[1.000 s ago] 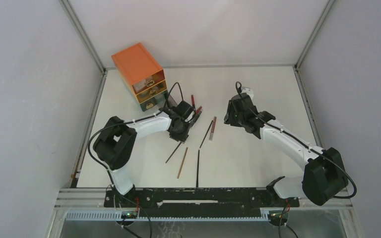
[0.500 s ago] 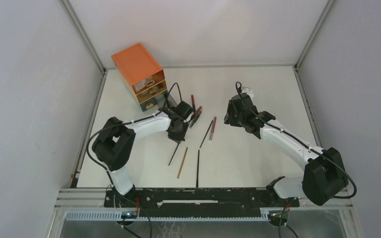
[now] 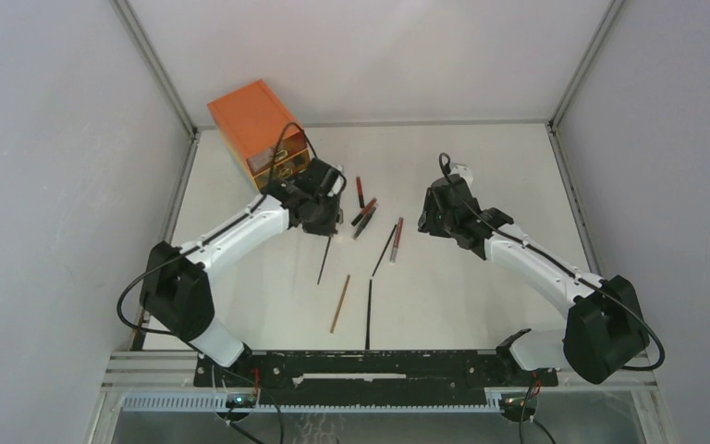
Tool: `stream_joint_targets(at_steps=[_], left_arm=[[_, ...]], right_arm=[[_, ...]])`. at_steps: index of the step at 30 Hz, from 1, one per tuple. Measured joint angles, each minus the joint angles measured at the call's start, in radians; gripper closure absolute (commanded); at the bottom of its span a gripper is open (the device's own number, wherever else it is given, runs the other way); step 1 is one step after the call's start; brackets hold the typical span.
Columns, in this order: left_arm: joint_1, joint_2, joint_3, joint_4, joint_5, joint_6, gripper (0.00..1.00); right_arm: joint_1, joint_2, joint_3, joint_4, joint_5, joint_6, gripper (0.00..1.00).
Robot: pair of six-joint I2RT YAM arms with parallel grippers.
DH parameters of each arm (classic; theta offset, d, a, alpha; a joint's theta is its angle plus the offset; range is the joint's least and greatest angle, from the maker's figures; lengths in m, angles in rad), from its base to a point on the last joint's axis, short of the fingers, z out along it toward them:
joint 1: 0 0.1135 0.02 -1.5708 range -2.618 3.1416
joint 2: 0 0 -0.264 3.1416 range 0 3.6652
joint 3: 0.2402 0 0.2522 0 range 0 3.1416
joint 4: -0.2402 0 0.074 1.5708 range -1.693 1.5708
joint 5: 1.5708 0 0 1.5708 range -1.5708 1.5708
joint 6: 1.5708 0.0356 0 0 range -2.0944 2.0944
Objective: Organize the makeup
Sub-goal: Pick up the makeup brush from the center of the board, then place the makeup brush in the drawer.
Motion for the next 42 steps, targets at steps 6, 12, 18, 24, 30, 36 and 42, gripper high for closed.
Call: stream_joint_targets(at_steps=[6, 12, 18, 24, 30, 36, 42], left_arm=[[0.153, 0.039, 0.119, 0.029, -0.016, -0.134, 1.00], [0.268, 0.107, 0.161, 0.098, -0.026, -0.285, 1.00], [0.339, 0.232, 0.201, 0.144, 0.024, -0.378, 1.00], [0.343, 0.278, 0.245, 0.166, 0.071, -0.420, 1.00], [0.349, 0.284, 0.248, 0.196, 0.105, -0.449, 1.00], [0.350, 0.258, 0.187, 0.266, 0.108, -0.510, 1.00], [0.358, 0.221, 0.093, 0.291, 0.082, -0.556, 1.00]], right_arm=[[0.000, -0.024, -0.007, -0.002, 0.008, 0.000, 0.51], [0.000, -0.055, -0.021, -0.008, 0.018, 0.003, 0.51], [0.000, -0.074, -0.043, -0.018, 0.022, 0.011, 0.51], [0.000, -0.093, -0.047, -0.029, 0.026, 0.019, 0.50], [0.000, -0.101, -0.058, -0.036, 0.026, 0.026, 0.50], [0.000, -0.101, -0.062, -0.038, 0.026, 0.030, 0.50], [0.000, -0.101, -0.062, -0.038, 0.026, 0.035, 0.50]])
